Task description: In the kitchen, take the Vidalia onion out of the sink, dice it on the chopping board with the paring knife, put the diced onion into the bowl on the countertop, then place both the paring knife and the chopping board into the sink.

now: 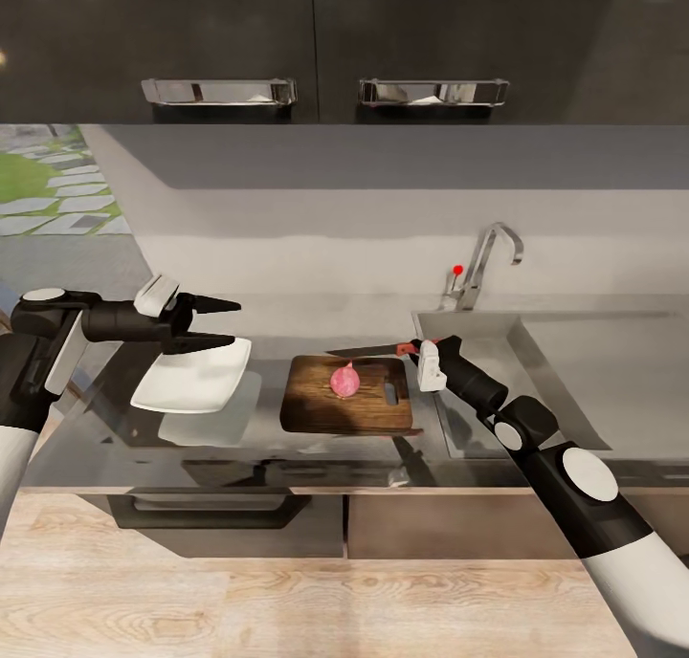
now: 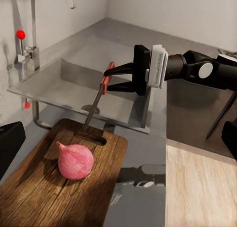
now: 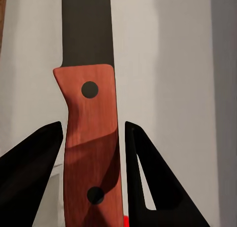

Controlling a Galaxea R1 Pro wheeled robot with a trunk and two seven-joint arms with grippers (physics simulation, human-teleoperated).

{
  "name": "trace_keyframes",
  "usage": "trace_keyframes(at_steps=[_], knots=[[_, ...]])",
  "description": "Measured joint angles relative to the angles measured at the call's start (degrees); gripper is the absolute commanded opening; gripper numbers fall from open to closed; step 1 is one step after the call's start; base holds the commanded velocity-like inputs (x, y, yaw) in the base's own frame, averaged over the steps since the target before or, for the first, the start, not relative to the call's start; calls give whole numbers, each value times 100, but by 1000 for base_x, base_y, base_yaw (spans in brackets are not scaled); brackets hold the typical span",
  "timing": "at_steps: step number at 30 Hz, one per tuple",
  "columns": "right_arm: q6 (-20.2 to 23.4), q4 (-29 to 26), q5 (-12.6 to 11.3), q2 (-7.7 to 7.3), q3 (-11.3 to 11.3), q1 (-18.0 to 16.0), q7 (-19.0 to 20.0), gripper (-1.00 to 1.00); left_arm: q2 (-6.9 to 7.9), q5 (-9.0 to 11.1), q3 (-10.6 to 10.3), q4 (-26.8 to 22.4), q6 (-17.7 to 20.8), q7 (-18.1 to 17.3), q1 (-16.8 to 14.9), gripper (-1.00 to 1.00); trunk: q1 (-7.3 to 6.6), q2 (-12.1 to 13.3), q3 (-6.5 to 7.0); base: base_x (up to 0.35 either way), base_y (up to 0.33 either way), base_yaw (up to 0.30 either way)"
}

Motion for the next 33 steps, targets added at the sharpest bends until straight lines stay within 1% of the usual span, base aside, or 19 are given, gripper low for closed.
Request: trace_keyframes(at_steps=[11, 12, 15, 20, 33], knots=[[-9, 0, 0, 0, 7, 0, 0, -100, 1, -1, -6, -6, 0, 0, 0, 100, 242, -443, -199, 0, 0, 0], [-9, 0, 0, 0, 7, 0, 0, -100, 1, -1, -7, -6, 0, 0, 0, 100, 242, -445, -199, 0, 0, 0], [-10, 0, 0, 0, 9, 0, 0, -100, 1, -1, -41, -12, 0, 0, 0, 100, 243, -445, -199, 0, 0, 0], [-10, 0, 0, 0, 9, 0, 0, -100, 1, -1, -140, -17, 0, 0, 0, 100, 352, -644, -289, 0, 0, 0], [-10, 0, 0, 0, 47, 0, 0, -100, 1, -1, -184, -11, 0, 0, 0, 100, 375, -686, -307, 0, 0, 0]])
